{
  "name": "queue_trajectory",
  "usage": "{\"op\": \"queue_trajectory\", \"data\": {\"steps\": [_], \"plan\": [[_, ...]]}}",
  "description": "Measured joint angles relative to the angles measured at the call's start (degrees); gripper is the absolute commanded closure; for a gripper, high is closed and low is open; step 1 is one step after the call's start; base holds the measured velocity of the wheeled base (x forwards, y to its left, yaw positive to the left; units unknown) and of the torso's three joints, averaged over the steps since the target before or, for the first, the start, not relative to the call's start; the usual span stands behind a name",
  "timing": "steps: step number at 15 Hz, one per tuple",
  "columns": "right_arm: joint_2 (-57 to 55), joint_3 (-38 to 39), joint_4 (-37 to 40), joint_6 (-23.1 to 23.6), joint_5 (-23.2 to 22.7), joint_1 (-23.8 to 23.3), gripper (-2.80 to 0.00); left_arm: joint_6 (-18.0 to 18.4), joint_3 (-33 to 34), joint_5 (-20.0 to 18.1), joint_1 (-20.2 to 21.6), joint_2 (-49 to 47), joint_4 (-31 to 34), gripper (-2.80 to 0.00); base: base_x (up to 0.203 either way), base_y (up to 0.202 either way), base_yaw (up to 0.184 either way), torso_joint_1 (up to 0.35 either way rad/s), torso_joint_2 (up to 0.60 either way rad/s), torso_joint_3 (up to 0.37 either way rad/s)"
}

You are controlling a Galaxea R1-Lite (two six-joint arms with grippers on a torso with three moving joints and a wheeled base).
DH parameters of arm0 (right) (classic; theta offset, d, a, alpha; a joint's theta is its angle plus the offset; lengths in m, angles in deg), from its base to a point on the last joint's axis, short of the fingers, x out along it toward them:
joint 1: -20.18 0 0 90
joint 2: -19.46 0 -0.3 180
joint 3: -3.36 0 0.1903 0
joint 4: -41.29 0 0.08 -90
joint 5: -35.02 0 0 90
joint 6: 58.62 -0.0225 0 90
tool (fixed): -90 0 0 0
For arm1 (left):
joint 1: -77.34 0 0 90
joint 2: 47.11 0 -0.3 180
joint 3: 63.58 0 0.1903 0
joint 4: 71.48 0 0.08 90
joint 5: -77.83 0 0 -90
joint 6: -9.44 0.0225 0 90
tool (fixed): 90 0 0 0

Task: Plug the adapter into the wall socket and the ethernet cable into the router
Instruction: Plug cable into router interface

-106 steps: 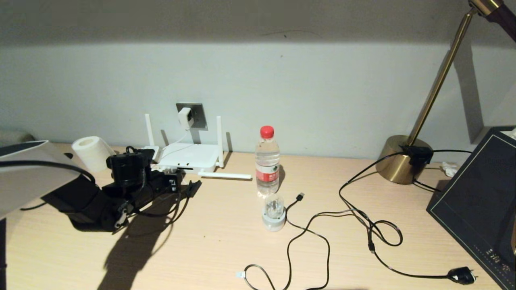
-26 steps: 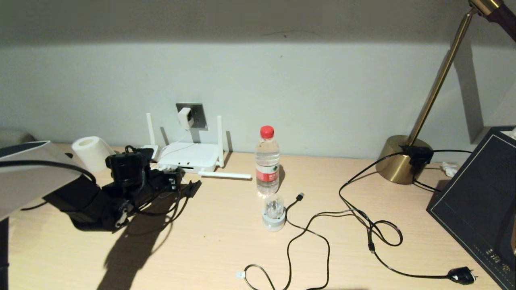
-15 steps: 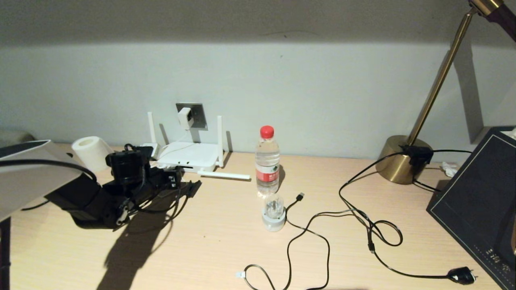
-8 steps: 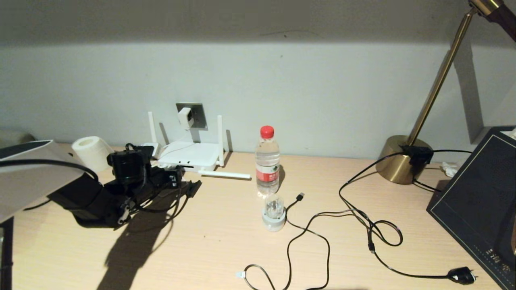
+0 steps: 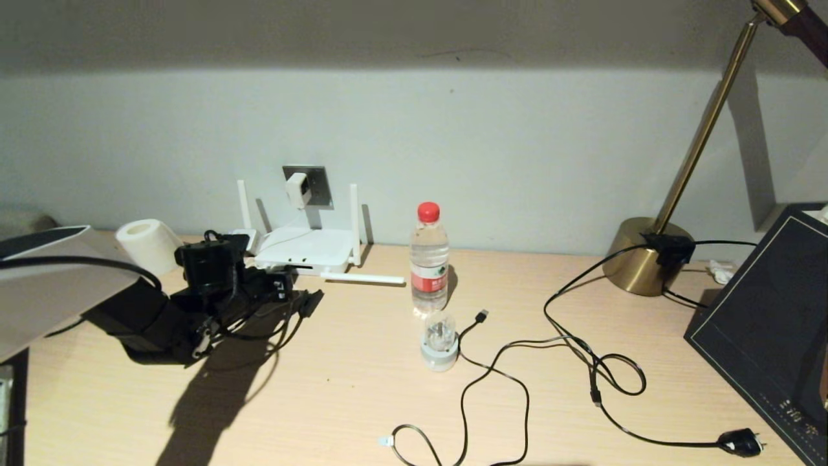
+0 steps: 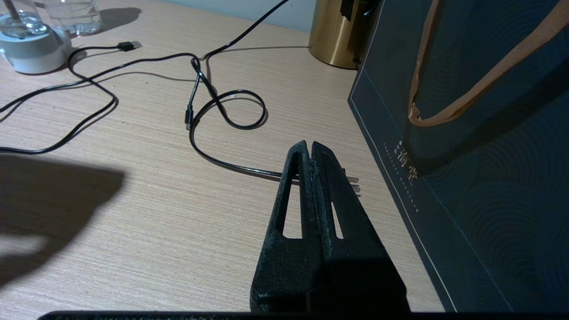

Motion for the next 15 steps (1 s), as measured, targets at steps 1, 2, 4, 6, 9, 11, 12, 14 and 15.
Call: {"op": "queue_trajectory", "data": {"steps": [1,2,4,6,9,11,12,14,15], "plan": [[0.0,0.0,0.0,0.0,-0.02,0.0,0.0,0.02,-0.2,-0.04,0.01,-0.11,0.05,0.0,0.0,0.0,0.0,0.0,0.0,0.0],[0.0,0.0,-0.02,-0.01,0.0,0.0,0.0,0.02,-0.35,0.0,0.0,-0.2,0.07,0.0,0.0,0.0,0.0,0.0,0.0,0.0],[0.0,0.0,-0.02,-0.02,0.01,0.0,0.0,0.01,-0.55,-0.01,-0.05,-0.28,0.08,0.0,0.0,0.0,0.0,0.0,0.0,0.0],[0.0,0.0,-0.04,-0.04,-0.01,0.0,0.0,0.02,-0.66,0.0,-0.05,-0.3,0.09,0.0,0.0,0.0,0.0,0.0,0.0,0.0],[0.0,0.0,0.0,0.02,0.01,0.0,0.0,0.02,-1.13,0.04,-0.08,-0.33,0.52,0.0,0.0,0.0,0.0,0.0,0.0,0.0],[0.0,0.0,0.0,0.0,0.01,0.0,0.0,0.02,-1.52,0.09,-0.1,-0.41,0.66,0.0,0.0,0.0,0.0,0.0,0.0,0.0],[0.0,0.0,0.0,0.0,0.0,0.0,0.0,0.02,-1.71,0.09,-0.1,-0.51,0.68,0.0,0.0,0.0,0.0,0.0,0.0,0.0],[0.0,0.0,-0.02,0.0,0.0,0.0,0.0,0.02,-2.04,0.09,-0.1,-0.67,0.74,0.0,0.0,0.0,0.0,0.0,0.0,0.0],[0.0,0.0,0.0,-0.04,0.0,0.0,0.0,0.02,-2.25,0.06,-0.1,-0.74,0.87,0.0,0.0,0.0,0.0,0.0,0.0,0.0]]}}
